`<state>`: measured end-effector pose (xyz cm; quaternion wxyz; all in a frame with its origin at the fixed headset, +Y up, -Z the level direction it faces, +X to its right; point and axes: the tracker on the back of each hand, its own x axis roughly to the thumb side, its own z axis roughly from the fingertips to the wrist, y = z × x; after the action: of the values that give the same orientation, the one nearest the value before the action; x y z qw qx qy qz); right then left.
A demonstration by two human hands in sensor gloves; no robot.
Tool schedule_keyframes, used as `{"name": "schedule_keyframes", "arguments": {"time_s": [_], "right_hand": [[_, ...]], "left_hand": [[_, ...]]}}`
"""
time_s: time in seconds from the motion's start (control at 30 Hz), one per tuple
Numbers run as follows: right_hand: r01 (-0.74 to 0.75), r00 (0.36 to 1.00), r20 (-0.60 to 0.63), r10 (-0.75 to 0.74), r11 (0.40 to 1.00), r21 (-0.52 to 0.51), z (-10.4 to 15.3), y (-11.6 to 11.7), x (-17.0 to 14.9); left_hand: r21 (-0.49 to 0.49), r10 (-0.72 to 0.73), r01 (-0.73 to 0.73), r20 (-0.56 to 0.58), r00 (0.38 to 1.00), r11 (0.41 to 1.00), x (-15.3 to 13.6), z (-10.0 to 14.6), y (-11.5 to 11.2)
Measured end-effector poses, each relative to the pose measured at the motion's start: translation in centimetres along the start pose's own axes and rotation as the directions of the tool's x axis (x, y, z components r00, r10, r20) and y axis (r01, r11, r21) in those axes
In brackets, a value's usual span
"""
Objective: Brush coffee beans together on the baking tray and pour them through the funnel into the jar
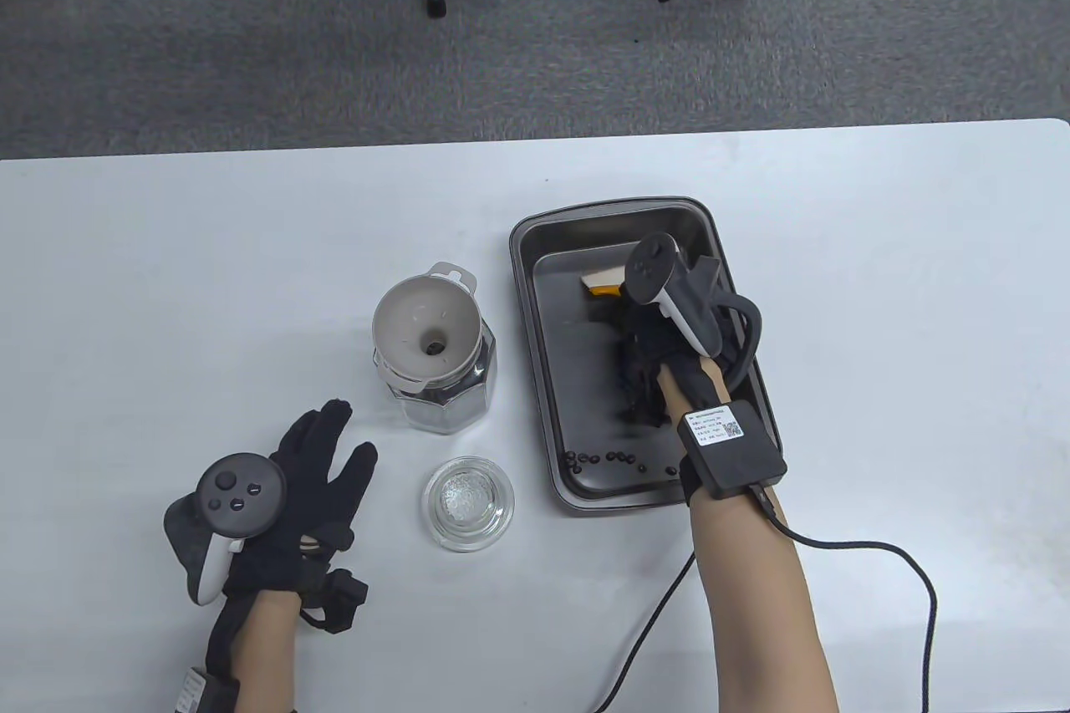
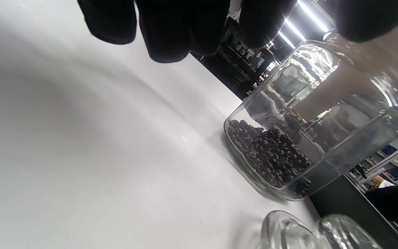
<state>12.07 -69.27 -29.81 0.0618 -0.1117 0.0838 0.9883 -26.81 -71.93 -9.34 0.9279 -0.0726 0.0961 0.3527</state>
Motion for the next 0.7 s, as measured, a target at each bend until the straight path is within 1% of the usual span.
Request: {"name": "schedule_keyframes", "arguments": {"time_s": [0.3, 0.5, 0.7], "right_hand": [[-0.01, 1.0, 0.007, 0.01, 0.999, 0.044, 2.3, 0.0, -1.0], [-0.014, 1.0, 0.004, 0.014, 0.995, 0.096, 3.9, -0.2, -2.0], [-0.017, 1.0, 0.008, 0.017, 0.993, 0.118, 5.9, 0.0, -2.9]], "left_hand": [[0.009, 0.006, -0.006, 0.01, 1.0, 1.0, 0.0, 0.2, 0.2], [0.005, -0.005, 0.005, 0.013, 1.0, 1.0, 0.1, 0.2, 0.1], [0.013, -0.018, 0.018, 0.011, 1.0, 1.0, -0.1, 0.5, 0.1]]}}
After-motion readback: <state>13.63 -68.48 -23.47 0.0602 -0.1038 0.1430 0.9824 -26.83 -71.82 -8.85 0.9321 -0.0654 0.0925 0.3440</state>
